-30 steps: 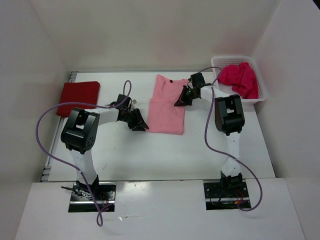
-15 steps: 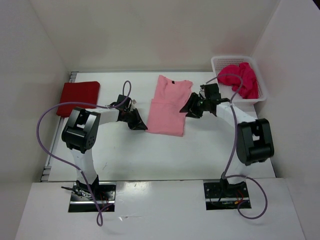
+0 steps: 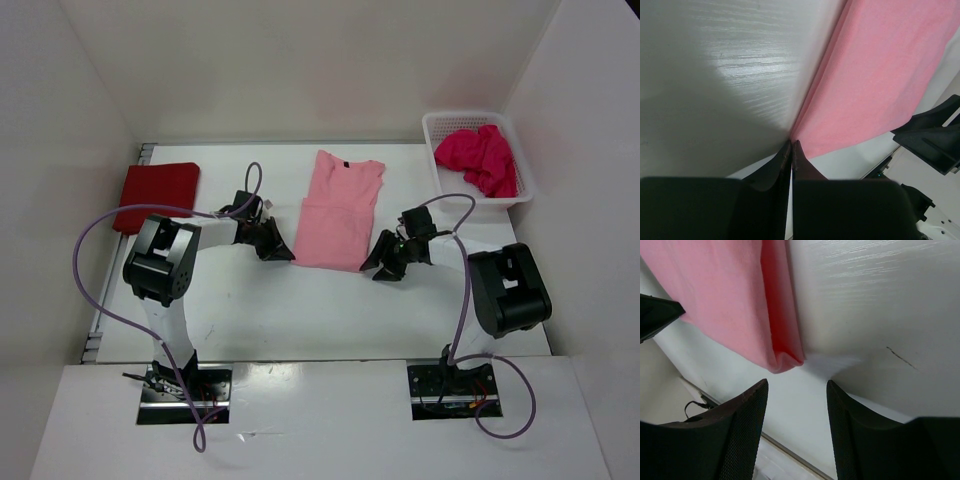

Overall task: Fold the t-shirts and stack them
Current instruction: Grab one side of the 2/3 rectangular tshirt with both arms, then fold the long partially folded tshirt into a neat square

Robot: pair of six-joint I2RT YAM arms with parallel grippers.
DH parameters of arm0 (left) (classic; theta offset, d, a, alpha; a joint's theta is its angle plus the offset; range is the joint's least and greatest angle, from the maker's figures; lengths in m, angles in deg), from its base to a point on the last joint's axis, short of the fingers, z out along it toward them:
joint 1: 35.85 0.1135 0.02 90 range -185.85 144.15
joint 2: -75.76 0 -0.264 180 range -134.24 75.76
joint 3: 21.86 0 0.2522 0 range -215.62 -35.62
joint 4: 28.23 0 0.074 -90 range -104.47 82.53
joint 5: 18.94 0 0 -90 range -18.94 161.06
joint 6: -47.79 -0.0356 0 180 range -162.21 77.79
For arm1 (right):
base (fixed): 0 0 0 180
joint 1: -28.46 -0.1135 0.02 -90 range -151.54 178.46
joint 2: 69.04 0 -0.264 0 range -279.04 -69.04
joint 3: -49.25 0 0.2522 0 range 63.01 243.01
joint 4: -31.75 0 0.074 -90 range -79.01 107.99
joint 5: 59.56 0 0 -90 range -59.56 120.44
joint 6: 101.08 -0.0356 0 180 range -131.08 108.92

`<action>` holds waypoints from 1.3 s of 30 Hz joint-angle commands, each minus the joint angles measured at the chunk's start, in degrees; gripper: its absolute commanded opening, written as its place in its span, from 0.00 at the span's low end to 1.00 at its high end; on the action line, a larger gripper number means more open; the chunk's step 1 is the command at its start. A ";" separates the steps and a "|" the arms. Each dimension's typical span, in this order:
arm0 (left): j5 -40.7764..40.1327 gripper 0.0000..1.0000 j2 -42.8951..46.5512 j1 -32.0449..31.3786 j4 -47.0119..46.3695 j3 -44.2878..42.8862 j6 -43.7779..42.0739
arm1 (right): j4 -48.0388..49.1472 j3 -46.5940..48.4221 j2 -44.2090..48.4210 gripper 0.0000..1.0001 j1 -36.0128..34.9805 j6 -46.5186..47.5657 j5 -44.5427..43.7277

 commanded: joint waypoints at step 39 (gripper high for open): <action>0.70 0.00 23.15 -0.29 27.23 -9.55 -6.83 | -16.37 11.49 17.24 0.00 -3.19 -1.38 3.07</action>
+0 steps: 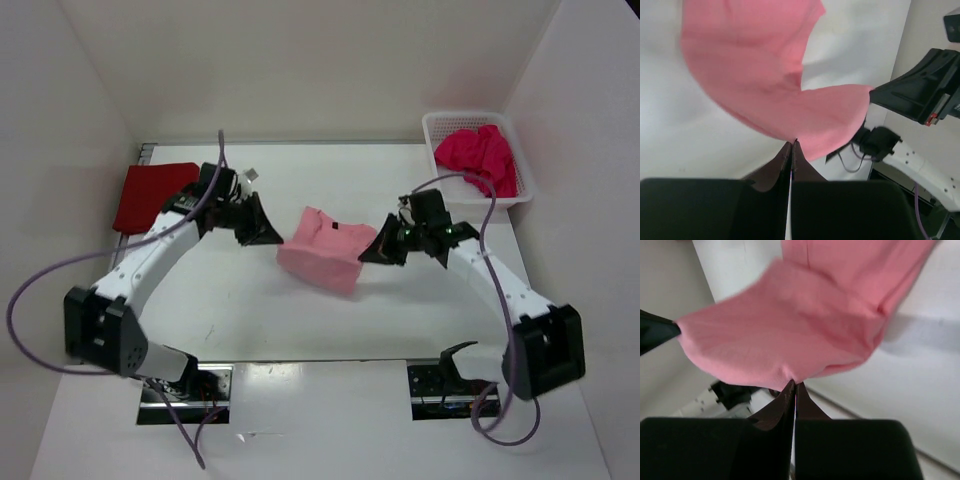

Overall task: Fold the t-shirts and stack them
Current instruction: Fold the long partially folded tshirt into a neat square

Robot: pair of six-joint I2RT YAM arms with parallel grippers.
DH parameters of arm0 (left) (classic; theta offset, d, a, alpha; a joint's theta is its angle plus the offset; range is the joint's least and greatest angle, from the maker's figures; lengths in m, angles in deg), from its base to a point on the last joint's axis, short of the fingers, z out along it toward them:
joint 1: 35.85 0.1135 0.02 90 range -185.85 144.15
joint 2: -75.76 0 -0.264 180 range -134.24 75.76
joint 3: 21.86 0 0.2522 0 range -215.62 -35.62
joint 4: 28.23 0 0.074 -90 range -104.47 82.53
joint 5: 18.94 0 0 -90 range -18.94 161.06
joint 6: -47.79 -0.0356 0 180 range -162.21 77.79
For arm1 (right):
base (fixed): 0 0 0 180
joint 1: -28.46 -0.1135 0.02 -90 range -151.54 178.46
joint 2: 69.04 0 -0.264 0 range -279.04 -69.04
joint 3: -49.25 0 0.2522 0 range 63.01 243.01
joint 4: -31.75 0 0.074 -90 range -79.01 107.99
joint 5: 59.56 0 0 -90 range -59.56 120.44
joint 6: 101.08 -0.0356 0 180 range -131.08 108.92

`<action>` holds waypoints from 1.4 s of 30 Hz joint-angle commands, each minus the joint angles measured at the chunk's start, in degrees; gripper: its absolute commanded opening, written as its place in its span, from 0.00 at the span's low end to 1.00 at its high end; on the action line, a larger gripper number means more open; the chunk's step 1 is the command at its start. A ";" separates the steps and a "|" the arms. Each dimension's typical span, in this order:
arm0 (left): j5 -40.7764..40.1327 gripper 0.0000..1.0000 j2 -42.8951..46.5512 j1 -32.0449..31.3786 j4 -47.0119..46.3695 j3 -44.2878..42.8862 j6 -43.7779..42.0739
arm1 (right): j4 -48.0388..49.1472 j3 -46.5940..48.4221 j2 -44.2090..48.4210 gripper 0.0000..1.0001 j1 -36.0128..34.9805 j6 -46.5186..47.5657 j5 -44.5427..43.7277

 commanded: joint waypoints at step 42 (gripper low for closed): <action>-0.07 0.38 -35.27 -2.73 -33.34 -12.79 7.95 | 7.36 37.74 -39.34 0.51 14.49 12.73 -11.23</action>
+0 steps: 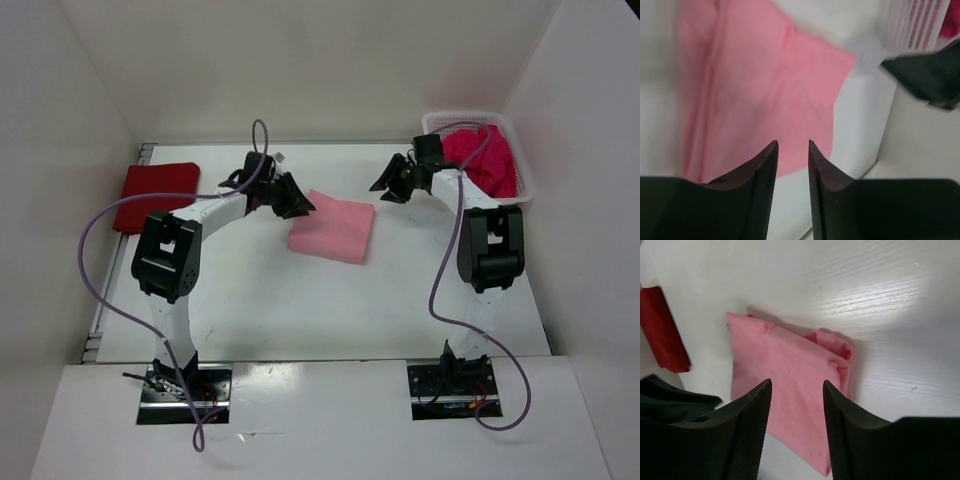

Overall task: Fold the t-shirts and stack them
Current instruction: Fold the long partially folded tshirt into a neat square

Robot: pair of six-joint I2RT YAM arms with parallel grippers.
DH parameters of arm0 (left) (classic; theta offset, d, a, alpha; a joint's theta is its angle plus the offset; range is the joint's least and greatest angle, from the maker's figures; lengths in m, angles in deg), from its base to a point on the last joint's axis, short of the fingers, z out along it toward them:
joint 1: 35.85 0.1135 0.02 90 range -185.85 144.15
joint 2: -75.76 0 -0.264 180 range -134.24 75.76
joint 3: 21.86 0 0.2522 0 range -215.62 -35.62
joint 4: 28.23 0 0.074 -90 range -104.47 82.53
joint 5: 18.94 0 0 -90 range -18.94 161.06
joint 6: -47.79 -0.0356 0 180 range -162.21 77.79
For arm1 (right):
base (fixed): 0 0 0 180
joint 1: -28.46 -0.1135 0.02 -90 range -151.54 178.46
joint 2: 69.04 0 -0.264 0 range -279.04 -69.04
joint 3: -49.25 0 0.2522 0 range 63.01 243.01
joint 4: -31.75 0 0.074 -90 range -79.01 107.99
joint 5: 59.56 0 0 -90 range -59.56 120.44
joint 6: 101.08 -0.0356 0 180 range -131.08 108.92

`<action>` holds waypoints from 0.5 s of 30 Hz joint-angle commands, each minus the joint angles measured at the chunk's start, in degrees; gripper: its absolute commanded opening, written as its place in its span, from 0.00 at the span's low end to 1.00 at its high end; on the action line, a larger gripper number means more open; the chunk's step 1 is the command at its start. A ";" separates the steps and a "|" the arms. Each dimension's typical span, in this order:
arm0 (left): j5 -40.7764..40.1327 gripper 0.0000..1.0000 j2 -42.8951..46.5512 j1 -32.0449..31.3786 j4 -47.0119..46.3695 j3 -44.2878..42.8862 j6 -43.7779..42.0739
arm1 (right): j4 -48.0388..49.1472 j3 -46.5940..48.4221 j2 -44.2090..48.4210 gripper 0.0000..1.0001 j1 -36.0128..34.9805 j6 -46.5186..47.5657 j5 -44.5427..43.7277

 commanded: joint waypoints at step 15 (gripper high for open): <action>3.57 0.35 1.65 -1.64 -7.21 20.78 -0.58 | 11.01 -25.07 3.62 0.00 -9.58 -1.91 8.69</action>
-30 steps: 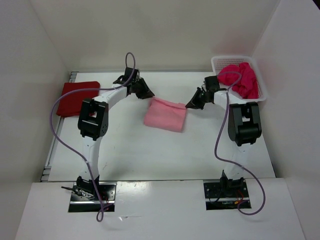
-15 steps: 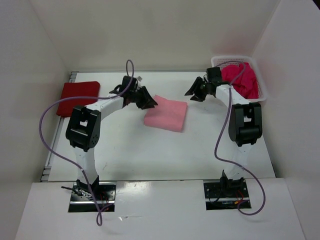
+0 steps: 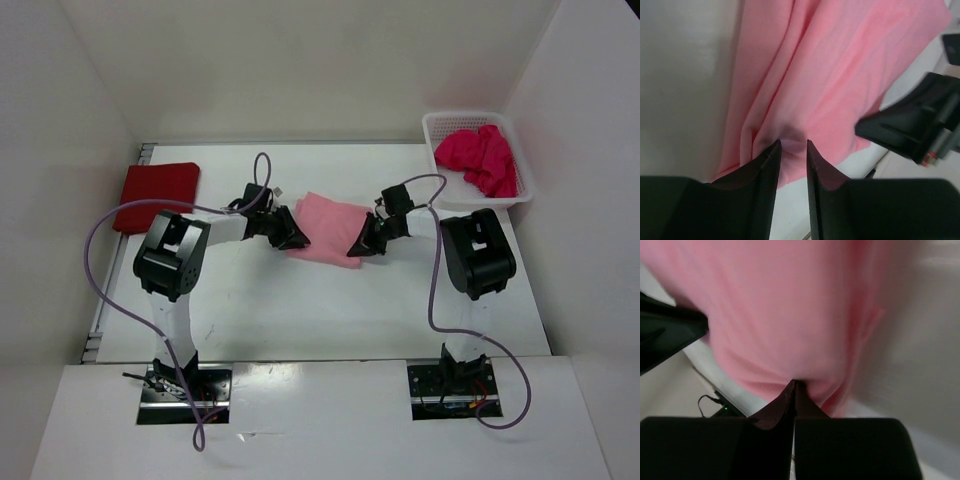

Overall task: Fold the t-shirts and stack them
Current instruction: Fold the long partially folded tshirt into a neat square

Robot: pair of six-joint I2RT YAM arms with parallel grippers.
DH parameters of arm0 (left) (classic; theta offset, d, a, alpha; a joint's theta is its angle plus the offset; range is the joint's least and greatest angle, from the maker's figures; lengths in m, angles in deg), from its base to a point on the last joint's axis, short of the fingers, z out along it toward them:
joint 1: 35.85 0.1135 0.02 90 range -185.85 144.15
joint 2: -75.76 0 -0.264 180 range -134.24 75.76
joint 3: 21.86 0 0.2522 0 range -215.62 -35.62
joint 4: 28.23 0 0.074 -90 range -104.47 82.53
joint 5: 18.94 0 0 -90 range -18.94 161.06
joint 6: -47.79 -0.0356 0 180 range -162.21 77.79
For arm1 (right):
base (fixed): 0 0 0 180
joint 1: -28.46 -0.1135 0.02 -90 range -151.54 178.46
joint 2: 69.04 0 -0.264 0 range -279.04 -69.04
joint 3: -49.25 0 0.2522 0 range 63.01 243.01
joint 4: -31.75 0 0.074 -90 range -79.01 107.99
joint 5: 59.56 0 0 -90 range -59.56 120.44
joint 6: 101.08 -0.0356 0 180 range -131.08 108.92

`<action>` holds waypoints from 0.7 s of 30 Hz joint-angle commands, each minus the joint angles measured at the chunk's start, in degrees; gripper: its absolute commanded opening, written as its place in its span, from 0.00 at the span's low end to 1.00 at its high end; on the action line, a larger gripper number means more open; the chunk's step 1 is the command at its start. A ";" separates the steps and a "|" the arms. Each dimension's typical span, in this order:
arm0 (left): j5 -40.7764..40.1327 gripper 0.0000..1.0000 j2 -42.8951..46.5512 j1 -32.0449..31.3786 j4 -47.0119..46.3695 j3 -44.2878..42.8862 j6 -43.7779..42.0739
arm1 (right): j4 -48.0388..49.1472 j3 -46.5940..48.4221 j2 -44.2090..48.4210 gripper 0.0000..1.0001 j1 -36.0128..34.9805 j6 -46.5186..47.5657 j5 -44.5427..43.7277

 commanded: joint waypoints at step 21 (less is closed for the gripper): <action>-5.91 0.82 12.11 5.84 4.17 9.76 -6.61 | -3.36 0.85 10.97 0.59 0.39 5.85 -1.24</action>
